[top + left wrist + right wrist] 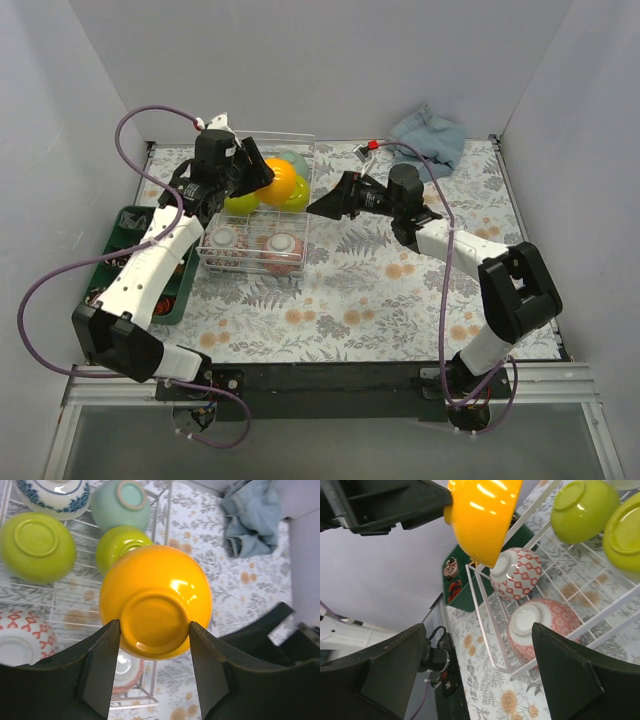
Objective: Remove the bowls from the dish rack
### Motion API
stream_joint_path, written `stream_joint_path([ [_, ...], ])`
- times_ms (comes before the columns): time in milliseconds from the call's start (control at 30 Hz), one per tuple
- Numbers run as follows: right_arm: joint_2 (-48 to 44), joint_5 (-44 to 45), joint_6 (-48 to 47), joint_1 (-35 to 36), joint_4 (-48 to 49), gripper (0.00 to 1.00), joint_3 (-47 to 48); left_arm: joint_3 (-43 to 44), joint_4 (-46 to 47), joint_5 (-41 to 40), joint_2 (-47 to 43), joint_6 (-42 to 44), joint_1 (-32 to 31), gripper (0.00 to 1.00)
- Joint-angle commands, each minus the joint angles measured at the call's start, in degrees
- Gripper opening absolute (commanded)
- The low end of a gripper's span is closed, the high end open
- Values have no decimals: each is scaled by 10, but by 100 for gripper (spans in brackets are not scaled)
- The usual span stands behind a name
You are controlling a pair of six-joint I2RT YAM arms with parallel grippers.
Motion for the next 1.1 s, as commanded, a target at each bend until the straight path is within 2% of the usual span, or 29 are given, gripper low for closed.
stream_joint_path([
  [0, 38, -52, 62, 17, 126, 95, 52, -22, 50, 69, -59, -49, 3, 0],
  [133, 74, -70, 110, 24, 200, 95, 66, -59, 71, 102, -86, -79, 3, 0],
  [267, 118, -87, 190, 28, 346, 94, 71, -96, 86, 122, -107, -100, 2, 0],
  [433, 138, -96, 209, 34, 372, 92, 86, -125, 100, 148, -130, -126, 2, 0],
  [533, 142, -109, 211, 41, 382, 80, 97, -145, 106, 157, -139, -136, 2, 0],
  [567, 143, -110, 213, 42, 384, 71, 97, -150, 108, 160, -142, -139, 2, 0],
  [633, 140, -116, 215, 44, 389, 59, 93, -163, 113, 161, -149, -144, 2, 0],
  [667, 135, -116, 214, 44, 390, 44, 89, -167, 116, 161, -151, -144, 3, 0],
  [733, 129, -119, 211, 44, 390, 27, 79, -174, 118, 160, -155, -145, 2, 0],
  [767, 120, -120, 209, 44, 388, 13, 70, -176, 120, 159, -158, -146, 3, 0],
  [833, 111, -125, 201, 45, 384, 3, 58, -180, 121, 154, -163, -143, 2, 5],
  [900, 93, -127, 180, 43, 363, 1, 42, -183, 121, 146, -172, -135, 2, 13],
  [933, 85, -130, 170, 42, 354, 1, 36, -188, 121, 143, -177, -130, 2, 22],
  [1000, 59, -133, 131, 39, 304, 1, 20, -192, 120, 133, -193, -117, 2, 33],
  [1033, 47, -134, 111, 37, 282, 1, 13, -195, 119, 123, -199, -112, 2, 46],
  [1067, 21, -133, 90, 30, 251, 1, 7, -198, 115, 117, -205, -104, 2, 53],
])
